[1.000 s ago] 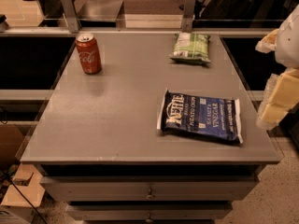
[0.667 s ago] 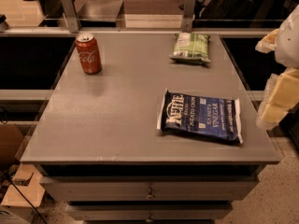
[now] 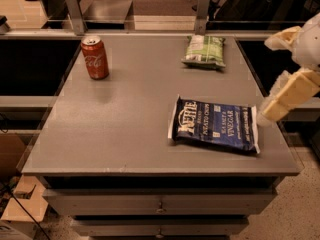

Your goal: Pick green jalapeno chip bag

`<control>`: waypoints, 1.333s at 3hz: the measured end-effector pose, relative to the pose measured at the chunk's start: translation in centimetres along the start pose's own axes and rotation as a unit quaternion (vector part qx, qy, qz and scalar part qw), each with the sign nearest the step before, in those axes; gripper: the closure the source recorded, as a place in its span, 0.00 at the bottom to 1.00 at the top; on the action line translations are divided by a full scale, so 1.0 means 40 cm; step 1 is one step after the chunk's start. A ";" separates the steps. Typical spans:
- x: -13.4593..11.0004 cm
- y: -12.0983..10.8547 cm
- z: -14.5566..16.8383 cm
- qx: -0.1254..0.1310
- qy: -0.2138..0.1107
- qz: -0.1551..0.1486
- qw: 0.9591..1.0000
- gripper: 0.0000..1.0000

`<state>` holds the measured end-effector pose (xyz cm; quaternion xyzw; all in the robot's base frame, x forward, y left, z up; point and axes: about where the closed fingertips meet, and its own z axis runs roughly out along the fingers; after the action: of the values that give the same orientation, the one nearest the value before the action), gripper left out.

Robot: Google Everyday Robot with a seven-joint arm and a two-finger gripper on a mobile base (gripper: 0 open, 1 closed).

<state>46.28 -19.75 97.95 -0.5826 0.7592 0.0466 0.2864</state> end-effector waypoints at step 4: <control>-0.096 -0.108 0.094 0.031 -0.102 0.032 0.994 0.00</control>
Offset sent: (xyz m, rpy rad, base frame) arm 0.0009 0.0141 0.0047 0.0861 -0.0075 0.0113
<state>52.28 -16.30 97.83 -0.5416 0.7452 0.0913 0.3782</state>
